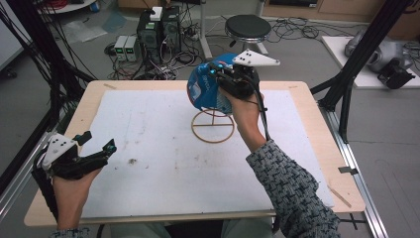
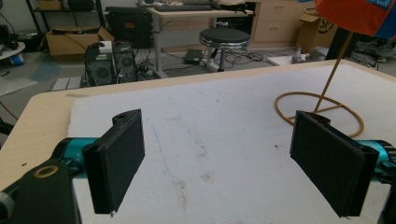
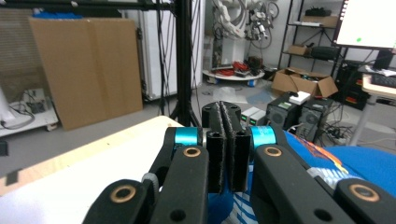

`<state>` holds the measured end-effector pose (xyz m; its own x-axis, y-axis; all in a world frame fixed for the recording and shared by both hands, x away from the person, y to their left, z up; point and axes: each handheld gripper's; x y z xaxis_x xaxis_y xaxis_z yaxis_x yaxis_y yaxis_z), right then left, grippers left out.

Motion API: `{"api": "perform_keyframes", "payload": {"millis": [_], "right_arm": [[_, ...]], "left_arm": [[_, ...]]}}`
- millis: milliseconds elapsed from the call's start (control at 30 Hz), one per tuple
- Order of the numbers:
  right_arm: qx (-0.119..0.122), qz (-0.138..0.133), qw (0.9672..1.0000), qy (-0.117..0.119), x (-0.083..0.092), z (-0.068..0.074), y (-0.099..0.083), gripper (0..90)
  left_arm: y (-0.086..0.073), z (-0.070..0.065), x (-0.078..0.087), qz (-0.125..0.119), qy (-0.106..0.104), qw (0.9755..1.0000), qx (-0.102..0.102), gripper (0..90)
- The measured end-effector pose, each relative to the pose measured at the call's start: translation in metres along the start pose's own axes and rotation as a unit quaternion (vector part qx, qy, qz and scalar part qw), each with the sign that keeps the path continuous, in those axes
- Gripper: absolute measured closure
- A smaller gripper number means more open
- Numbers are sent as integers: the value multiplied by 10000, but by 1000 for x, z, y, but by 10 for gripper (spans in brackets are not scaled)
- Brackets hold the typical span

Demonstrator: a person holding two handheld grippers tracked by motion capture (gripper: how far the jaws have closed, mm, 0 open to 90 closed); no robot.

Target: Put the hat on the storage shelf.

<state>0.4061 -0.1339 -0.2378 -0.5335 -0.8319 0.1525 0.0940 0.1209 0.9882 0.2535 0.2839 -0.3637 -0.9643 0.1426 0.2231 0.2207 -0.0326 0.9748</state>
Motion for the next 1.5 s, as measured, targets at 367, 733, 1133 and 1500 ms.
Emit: {"api": "perform_keyframes", "payload": {"millis": [367,733,1133,1500], "right_arm": [[91,45,9998,-140,-2,-4,-8,856],[126,32,9999,-115,-2,-7,-12,775],[136,-45,9997,-185,5,-9,-11,699],[86,-267,9984,-481,34,-22,-6,616]], "left_arm": [[0,-1,-1,2,-18,10000,4,182],[1,2,1,-22,13,10000,19,182],[0,3,2,-28,23,10000,35,182],[0,3,3,-16,52,10000,35,182]]}}
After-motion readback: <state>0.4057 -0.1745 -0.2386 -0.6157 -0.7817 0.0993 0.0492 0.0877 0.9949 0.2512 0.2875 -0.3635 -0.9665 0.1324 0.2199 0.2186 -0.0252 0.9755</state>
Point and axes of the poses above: each handheld gripper's, and its own axes: x roughly backward along the jaws, y roughly out of its top, z roughly to its left, and after that the axes turned 11 degrees about y, right-handed
